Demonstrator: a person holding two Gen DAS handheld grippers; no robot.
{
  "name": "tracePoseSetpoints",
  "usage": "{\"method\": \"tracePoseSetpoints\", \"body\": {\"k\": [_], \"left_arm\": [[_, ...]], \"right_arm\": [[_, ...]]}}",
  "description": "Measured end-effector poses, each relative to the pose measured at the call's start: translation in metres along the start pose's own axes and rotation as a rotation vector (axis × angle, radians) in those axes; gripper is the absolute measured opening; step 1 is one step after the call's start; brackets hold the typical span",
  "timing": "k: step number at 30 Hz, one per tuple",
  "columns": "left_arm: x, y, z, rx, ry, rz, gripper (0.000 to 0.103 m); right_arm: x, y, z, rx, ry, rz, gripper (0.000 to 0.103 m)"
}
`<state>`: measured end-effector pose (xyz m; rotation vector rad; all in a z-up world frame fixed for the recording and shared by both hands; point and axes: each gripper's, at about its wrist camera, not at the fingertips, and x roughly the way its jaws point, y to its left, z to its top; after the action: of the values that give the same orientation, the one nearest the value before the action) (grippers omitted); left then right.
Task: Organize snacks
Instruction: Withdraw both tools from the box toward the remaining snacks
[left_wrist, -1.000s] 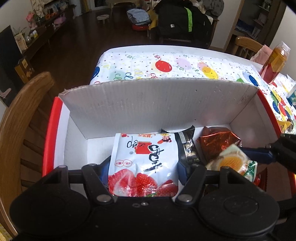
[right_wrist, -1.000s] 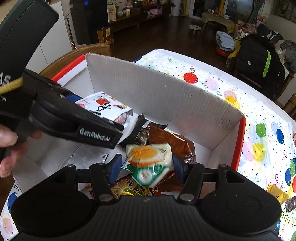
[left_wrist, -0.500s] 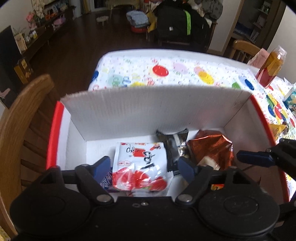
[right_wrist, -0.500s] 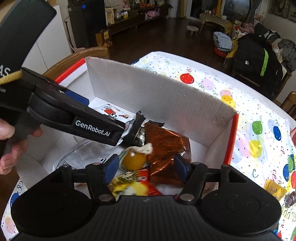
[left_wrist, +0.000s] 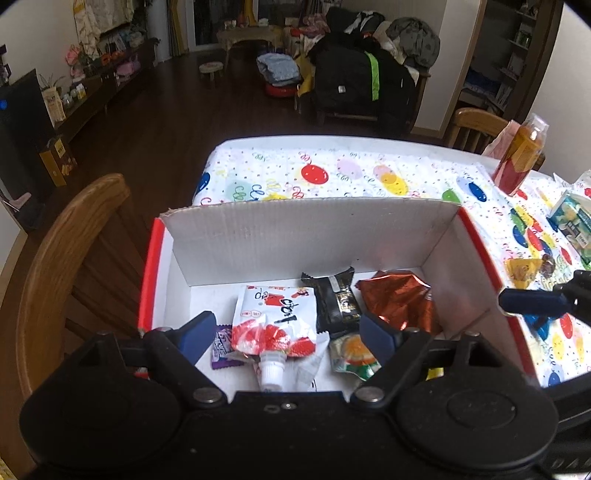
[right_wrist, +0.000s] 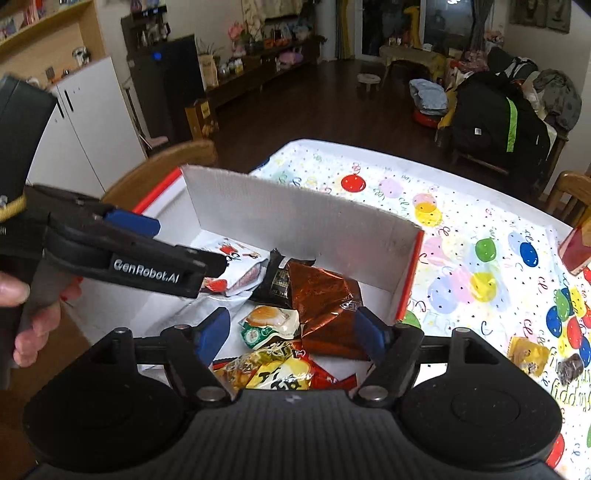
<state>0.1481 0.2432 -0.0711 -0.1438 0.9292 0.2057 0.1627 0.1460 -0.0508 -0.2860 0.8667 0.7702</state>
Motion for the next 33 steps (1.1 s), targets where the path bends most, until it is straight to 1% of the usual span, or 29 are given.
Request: {"method": "tracePoseSetpoints", "body": {"k": [6, 8, 9, 19, 23, 27, 31, 33], "left_arm": [[-0.029, -0.005, -0.009, -0.012, -0.055, -0.004, 0.085], [-0.040, -0.008, -0.013, -0.009, -0.080, -0.006, 0.087], [-0.045, -0.010, -0.015, -0.008, -0.092, -0.005, 0.087], [-0.082, -0.034, -0.030, 0.003, -0.157, -0.041, 0.093], [-0.092, -0.051, -0.035, 0.028, -0.179, -0.049, 0.093], [-0.100, -0.068, -0.039, 0.038, -0.203, -0.068, 0.099], [-0.101, -0.094, -0.043, 0.088, -0.223, -0.075, 0.101], [-0.101, -0.108, -0.045, 0.106, -0.233, -0.092, 0.102]], "right_arm": [[-0.033, -0.006, -0.005, 0.043, -0.051, 0.014, 0.074], [-0.043, -0.008, -0.008, 0.056, -0.069, 0.016, 0.077], [-0.049, -0.010, -0.010, 0.064, -0.079, 0.019, 0.080], [-0.093, -0.027, -0.032, 0.130, -0.144, 0.039, 0.080], [-0.110, -0.040, -0.045, 0.165, -0.164, 0.031, 0.080], [-0.127, -0.055, -0.062, 0.177, -0.185, 0.009, 0.080], [-0.145, -0.075, -0.081, 0.209, -0.196, -0.011, 0.080], [-0.152, -0.087, -0.090, 0.224, -0.199, -0.018, 0.080]]}}
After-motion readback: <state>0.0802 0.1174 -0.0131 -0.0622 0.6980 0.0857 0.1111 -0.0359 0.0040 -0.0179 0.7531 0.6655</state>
